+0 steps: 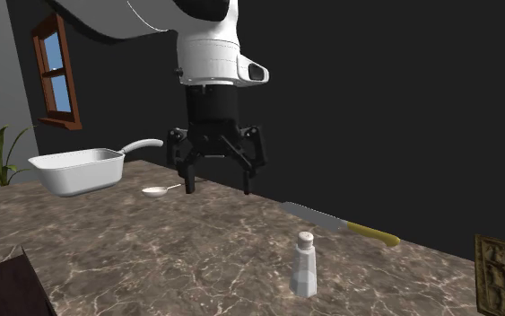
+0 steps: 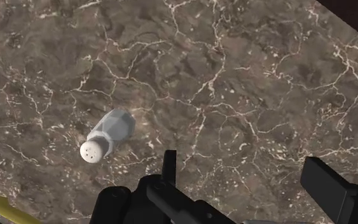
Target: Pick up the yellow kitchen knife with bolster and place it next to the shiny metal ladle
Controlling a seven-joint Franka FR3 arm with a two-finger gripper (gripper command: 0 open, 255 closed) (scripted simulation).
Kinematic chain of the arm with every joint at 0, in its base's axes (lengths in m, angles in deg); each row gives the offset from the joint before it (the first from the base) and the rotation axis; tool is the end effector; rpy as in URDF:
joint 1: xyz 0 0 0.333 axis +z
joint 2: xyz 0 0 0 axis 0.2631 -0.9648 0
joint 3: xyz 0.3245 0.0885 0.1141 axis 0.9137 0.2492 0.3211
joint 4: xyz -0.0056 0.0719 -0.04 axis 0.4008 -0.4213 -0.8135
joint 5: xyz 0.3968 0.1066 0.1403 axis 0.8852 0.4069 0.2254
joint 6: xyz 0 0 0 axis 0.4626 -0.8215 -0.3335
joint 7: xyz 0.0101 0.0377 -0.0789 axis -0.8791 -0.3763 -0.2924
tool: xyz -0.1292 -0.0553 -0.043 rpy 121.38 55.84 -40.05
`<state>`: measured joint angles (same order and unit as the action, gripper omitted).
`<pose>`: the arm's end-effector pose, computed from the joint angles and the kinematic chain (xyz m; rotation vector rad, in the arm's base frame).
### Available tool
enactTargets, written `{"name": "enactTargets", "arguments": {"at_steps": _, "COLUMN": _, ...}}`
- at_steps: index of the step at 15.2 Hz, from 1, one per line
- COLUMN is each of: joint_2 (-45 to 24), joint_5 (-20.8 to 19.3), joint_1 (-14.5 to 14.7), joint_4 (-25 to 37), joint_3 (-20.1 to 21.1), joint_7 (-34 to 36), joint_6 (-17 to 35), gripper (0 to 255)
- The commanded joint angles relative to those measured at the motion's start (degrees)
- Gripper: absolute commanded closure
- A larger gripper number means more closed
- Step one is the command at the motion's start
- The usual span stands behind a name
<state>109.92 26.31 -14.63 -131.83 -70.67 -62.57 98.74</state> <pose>0.3540 -0.0939 0.4856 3.0915 0.1681 -0.0489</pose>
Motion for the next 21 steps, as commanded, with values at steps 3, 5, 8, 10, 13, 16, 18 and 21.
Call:
{"name": "enactTargets", "arguments": {"at_steps": 3, "joint_2": -5.20, "joint_5": -2.40, "joint_1": 0.86, "joint_4": 1.71, "joint_3": -6.60, "joint_7": -12.25, "joint_6": 5.37, "gripper": 0}}
{"name": "enactTargets", "arguments": {"at_steps": 5, "joint_2": -8.62, "joint_5": -2.77, "joint_1": 1.69, "joint_4": 3.20, "joint_3": -9.86, "joint_7": -18.28, "joint_6": 8.14, "gripper": 0}}
{"name": "enactTargets", "arguments": {"at_steps": 8, "joint_2": -14.52, "joint_5": -2.07, "joint_1": 3.42, "joint_4": 6.27, "joint_3": -14.68, "joint_7": -27.63, "joint_6": 12.05, "gripper": 0}}
{"name": "enactTargets", "arguments": {"at_steps": 10, "joint_2": -18.94, "joint_5": -0.59, "joint_1": 4.81, "joint_4": 8.83, "joint_3": -17.78, "joint_7": -34.18, "joint_6": 14.40, "gripper": 0}}
{"name": "enactTargets", "arguments": {"at_steps": 13, "joint_2": -26.29, "joint_5": 3.39, "joint_1": 7.00, "joint_4": 13.41, "joint_3": -22.08, "joint_7": -44.67, "joint_6": 17.32, "gripper": 0}}
{"name": "enactTargets", "arguments": {"at_steps": 16, "joint_2": -34.53, "joint_5": 9.58, "joint_1": 8.48, "joint_4": 18.87, "joint_3": -25.33, "joint_7": -56.00, "joint_6": 19.15, "gripper": 0}}
{"name": "enactTargets", "arguments": {"at_steps": 18, "joint_2": -40.38, "joint_5": 14.56, "joint_1": 8.51, "joint_4": 23.04, "joint_3": -26.43, "joint_7": -63.72, "joint_6": 19.54, "gripper": 0}}
{"name": "enactTargets", "arguments": {"at_steps": 21, "joint_2": -49.06, "joint_5": 21.89, "joint_1": 6.64, "joint_4": 30.05, "joint_3": -26.00, "joint_7": -74.48, "joint_6": 18.88, "gripper": 0}}
